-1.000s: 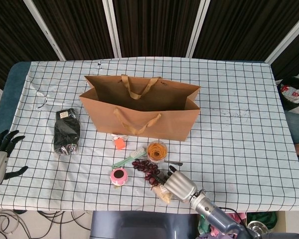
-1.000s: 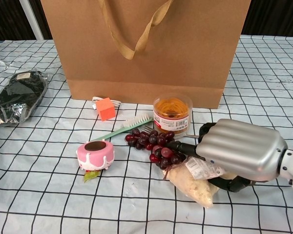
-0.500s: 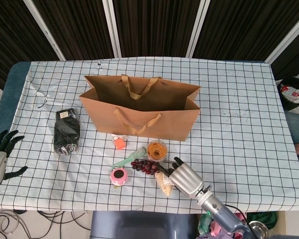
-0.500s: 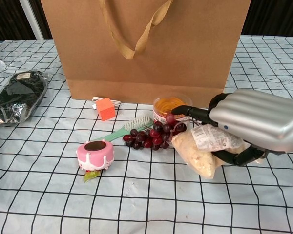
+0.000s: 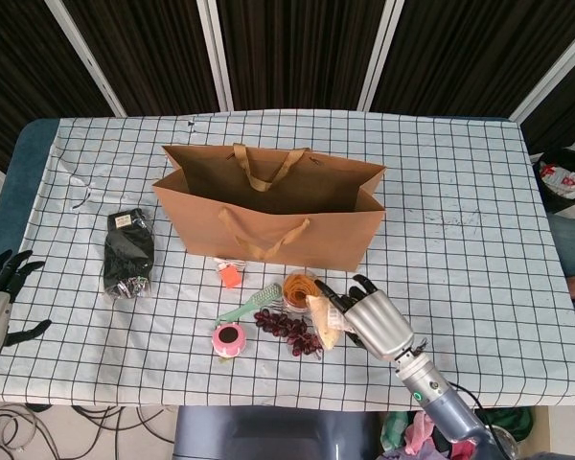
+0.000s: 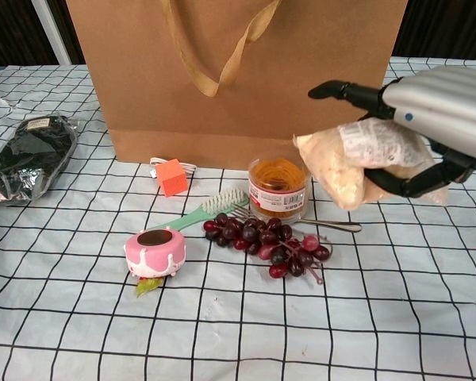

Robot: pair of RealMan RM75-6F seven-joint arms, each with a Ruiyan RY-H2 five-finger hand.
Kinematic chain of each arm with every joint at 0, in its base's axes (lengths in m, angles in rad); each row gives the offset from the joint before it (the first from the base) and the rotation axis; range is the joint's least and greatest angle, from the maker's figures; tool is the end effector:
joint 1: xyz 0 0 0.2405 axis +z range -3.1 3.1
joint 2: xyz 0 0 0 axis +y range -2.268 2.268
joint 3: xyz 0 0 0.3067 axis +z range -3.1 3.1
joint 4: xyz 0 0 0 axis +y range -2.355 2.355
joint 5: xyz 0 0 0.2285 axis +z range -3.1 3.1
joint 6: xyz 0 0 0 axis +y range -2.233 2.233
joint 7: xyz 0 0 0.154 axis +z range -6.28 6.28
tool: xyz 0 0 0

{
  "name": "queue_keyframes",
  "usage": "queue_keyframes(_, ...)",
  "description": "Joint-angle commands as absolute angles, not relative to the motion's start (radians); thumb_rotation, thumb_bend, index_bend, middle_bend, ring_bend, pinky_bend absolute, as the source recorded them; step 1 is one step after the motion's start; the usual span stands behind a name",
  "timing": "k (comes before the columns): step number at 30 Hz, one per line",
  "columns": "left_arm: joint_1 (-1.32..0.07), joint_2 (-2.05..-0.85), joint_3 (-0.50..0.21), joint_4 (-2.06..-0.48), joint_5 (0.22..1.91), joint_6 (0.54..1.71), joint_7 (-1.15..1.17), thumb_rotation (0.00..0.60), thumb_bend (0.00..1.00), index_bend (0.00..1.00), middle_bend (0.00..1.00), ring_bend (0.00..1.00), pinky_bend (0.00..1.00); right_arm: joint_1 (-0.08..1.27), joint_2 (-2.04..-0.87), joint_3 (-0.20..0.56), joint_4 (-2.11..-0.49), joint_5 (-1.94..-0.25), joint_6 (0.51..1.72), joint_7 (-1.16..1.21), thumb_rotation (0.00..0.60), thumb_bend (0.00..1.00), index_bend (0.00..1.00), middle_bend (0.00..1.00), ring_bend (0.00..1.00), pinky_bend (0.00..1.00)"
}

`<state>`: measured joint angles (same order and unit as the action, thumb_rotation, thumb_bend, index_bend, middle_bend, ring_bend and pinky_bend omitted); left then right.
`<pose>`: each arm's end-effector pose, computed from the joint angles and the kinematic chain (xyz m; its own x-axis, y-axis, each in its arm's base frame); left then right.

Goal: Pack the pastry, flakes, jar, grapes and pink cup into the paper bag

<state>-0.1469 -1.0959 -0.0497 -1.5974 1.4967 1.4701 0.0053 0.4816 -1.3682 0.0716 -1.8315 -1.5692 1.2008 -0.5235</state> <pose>-0.3569 0.2193 0.1728 0.4338 -0.0125 0.9009 0.8990 -0.0599 -0.4338 -0.1744 -0.2749 0.0292 0.5188 -0.0088 0.8548 -0.7130 -0.5562 0.4270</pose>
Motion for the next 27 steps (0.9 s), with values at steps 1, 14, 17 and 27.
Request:
queue_keyframes(1, -0.145, -1.095, -0.05, -1.598, 1.499, 1.473, 0.004, 0.6, 0.03, 0.2, 0.09, 0.02, 0.11, 0.475, -1.349, 0.09, -1.85, -1.57, 1.227, -0.517, 0.6, 0.46, 0.04, 0.6, 0.41, 0.22)
queue_keyframes(14, -0.137, -1.089, -0.055, -1.599, 1.501, 1.489, -0.012, 0.6, 0.03, 0.2, 0.09, 0.02, 0.11, 0.42, -1.219, 0.18, -1.961, -1.571, 1.386, -0.479, 0.6, 0.46, 0.04, 0.59, 0.41, 0.22)
queue_keyframes(17, -0.135, -1.086, -0.056, -1.601, 1.504, 1.494, -0.016, 0.6, 0.03, 0.2, 0.09, 0.02, 0.11, 0.419, -1.175, 0.222, -1.989, -1.539, 1.401, -0.476, 0.6, 0.46, 0.04, 0.59, 0.41, 0.22)
queue_keyframes(27, -0.13, -1.08, -0.056, -1.604, 1.505, 1.499, -0.028, 0.6, 0.03, 0.2, 0.09, 0.02, 0.11, 0.481, -1.049, 0.395, -2.055, -1.398, 1.375, -0.453, 0.6, 0.46, 0.04, 0.59, 0.4, 0.22)
